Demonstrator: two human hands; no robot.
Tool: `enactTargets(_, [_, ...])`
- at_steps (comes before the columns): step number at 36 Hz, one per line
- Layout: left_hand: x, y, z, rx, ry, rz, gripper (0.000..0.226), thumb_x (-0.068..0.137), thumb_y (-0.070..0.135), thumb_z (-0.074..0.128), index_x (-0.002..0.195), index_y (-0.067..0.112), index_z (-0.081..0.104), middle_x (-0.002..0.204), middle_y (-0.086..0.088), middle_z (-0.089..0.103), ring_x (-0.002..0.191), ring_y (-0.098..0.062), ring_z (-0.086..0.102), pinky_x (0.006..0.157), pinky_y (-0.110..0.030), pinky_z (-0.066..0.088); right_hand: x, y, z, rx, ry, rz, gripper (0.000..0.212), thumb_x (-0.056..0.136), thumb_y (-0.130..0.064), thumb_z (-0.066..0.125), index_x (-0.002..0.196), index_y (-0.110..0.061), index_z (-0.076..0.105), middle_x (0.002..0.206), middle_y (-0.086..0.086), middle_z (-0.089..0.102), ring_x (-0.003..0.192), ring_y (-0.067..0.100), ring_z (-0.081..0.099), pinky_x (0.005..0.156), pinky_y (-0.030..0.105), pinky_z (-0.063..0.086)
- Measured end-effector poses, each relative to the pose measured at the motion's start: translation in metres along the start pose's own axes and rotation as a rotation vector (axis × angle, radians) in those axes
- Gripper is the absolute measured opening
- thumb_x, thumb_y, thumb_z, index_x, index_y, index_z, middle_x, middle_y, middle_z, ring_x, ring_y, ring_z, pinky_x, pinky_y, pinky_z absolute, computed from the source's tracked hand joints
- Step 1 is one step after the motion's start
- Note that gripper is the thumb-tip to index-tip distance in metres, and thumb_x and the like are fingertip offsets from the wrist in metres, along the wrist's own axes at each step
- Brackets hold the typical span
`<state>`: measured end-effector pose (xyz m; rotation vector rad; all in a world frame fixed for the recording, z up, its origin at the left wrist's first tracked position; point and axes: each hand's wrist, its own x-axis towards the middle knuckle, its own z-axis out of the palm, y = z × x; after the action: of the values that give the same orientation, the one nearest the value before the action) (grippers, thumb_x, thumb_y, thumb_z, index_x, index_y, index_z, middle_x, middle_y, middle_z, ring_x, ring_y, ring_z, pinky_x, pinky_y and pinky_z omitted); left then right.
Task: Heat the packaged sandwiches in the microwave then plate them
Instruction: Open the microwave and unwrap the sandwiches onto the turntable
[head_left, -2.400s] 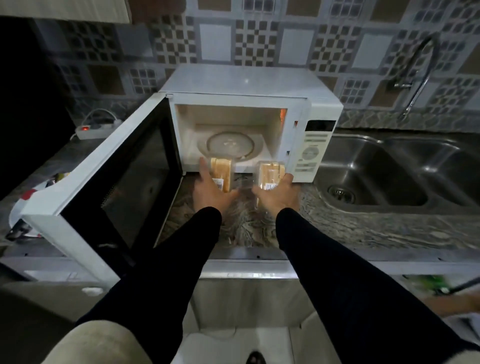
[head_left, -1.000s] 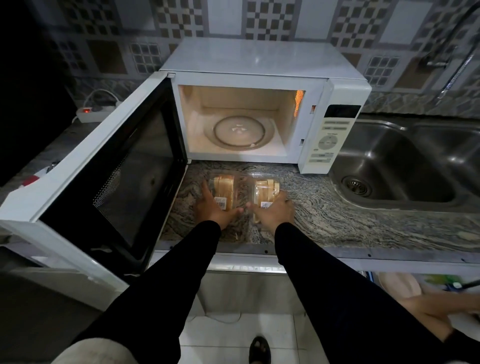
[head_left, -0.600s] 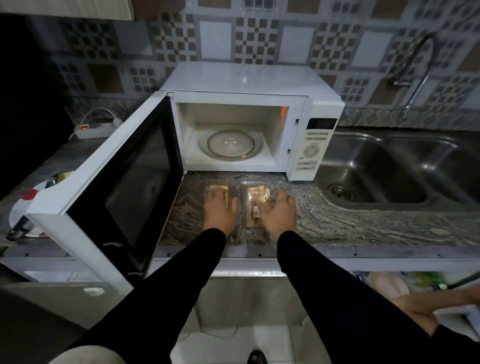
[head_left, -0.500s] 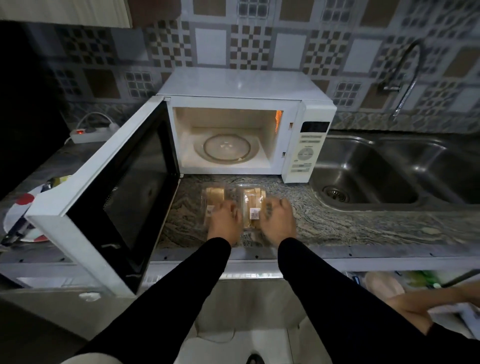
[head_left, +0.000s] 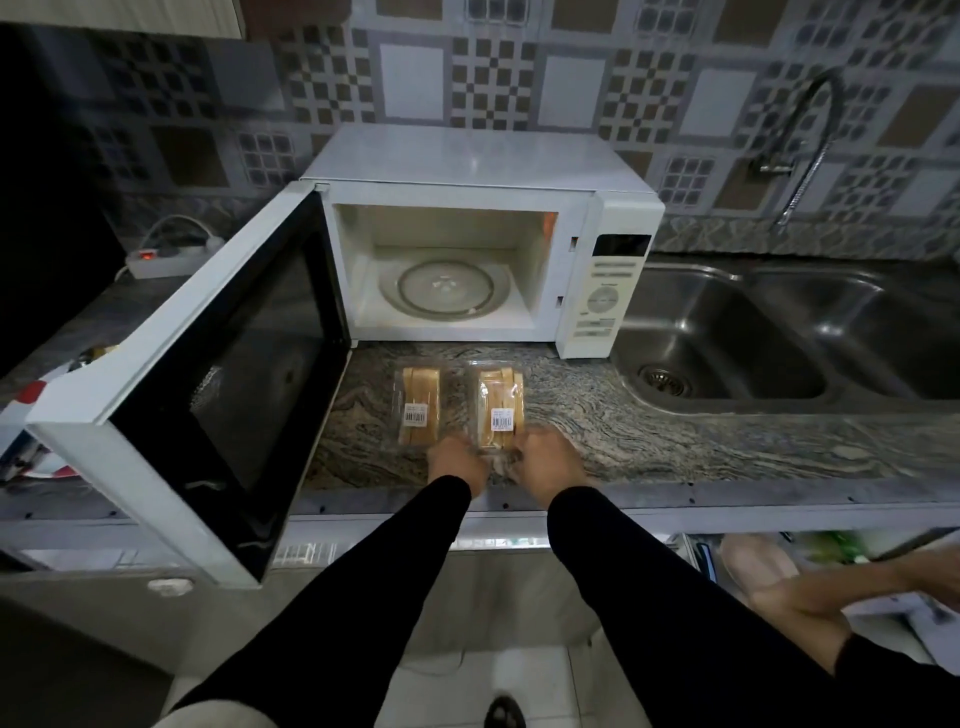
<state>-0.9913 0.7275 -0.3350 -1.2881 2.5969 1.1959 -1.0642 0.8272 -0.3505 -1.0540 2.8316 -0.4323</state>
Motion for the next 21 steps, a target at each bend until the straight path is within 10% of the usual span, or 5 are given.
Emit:
enactTargets(6, [0.001,-0.004,0.004,-0.100,0.010,-0.010,0.035,0.092,0.019,0.060,0.124,0.005,0.060,0.125,-0.012,0.063,0.117,-0.022,0.059,0.100,-0.022,0.042,0.008,0.001,0.001,0.104,0.013,0.070,0.020,0.090,-0.009,0.056,0.099,-0.011,0.074,0.102,0.008,0.067,0.085,0.020,0.061,0.079,0.028,0.051])
enactTargets(21, [0.009,-0.004,0.009,-0.187,-0.038,-0.017,0.022,0.081,0.025,0.075,0.085,0.006,0.064,0.079,-0.005,0.061,0.085,-0.018,0.058,0.092,-0.026,0.048,0.021,0.004,0.001,0.081,-0.062,0.038,0.012,0.091,-0.014,0.062,0.097,-0.013,0.073,0.112,0.010,0.062,0.105,0.024,0.054,0.091,0.034,0.048])
